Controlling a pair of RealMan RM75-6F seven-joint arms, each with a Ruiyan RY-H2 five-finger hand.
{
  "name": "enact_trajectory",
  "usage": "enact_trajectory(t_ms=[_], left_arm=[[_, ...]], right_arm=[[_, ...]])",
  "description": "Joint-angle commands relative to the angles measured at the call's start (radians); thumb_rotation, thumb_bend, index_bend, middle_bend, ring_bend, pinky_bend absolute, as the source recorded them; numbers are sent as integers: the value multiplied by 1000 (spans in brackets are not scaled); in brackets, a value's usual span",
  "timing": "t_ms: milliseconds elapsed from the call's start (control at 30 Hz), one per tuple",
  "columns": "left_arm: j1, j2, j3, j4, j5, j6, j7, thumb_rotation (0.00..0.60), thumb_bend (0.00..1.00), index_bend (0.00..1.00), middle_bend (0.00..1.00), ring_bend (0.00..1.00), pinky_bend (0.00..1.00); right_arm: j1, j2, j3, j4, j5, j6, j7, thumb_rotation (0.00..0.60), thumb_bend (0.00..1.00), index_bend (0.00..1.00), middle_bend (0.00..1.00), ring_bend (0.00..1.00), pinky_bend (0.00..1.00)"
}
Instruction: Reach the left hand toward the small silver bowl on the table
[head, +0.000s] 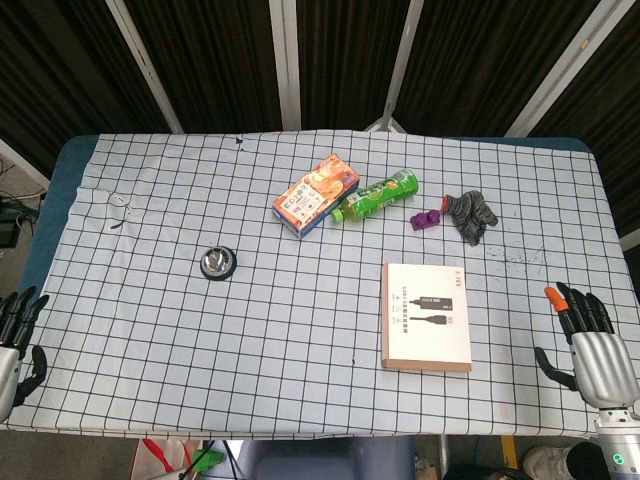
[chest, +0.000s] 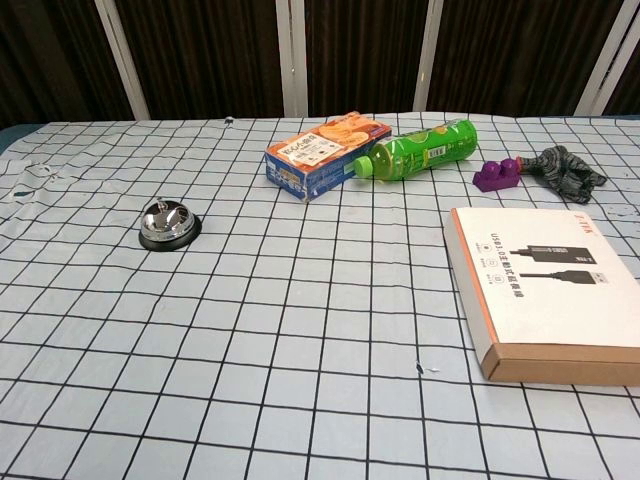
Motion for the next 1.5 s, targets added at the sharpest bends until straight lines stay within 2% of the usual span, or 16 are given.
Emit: enact_trajectory(t_ms=[33, 367, 733, 867, 1133, 1333, 1500], left_arm=[[1, 1, 1, 0, 3, 3, -1, 600, 923, 0, 0, 0, 0], [5, -4, -3, 2, 3, 14, 1, 600, 923, 0, 0, 0, 0], [-7, -13, -28, 0, -43, -8, 27, 600, 923, 0, 0, 0, 0], [-55, -4, -48, -10, -65, -82, 46, 600, 923, 0, 0, 0, 0], [-207, -22, -135, -6, -140, -268, 45, 600, 923, 0, 0, 0, 0], [-325, -102, -195, 50, -166, -365, 52, 600, 923, 0, 0, 0, 0], [-394, -174, -223, 93, -230, -444, 89, 600, 923, 0, 0, 0, 0]], right_arm=[[0, 0, 0, 0, -1, 1, 0, 600, 387, 79, 0, 0, 1], [-3, 2, -2, 0, -3, 4, 3, 600, 388, 79, 0, 0, 1], [-1, -2, -2, 3, 0, -2, -5, 600, 388, 78, 0, 0, 0], [0, -3, -1, 4, 6, -6, -11, 600, 388, 79, 0, 0, 0], [5, -12, 0, -3, 10, -17, -42, 600, 388, 79, 0, 0, 0], [5, -13, -1, -5, 20, -23, -49, 600, 388, 79, 0, 0, 0], [5, -10, 2, -2, 22, -23, -37, 600, 388, 79, 0, 0, 1]])
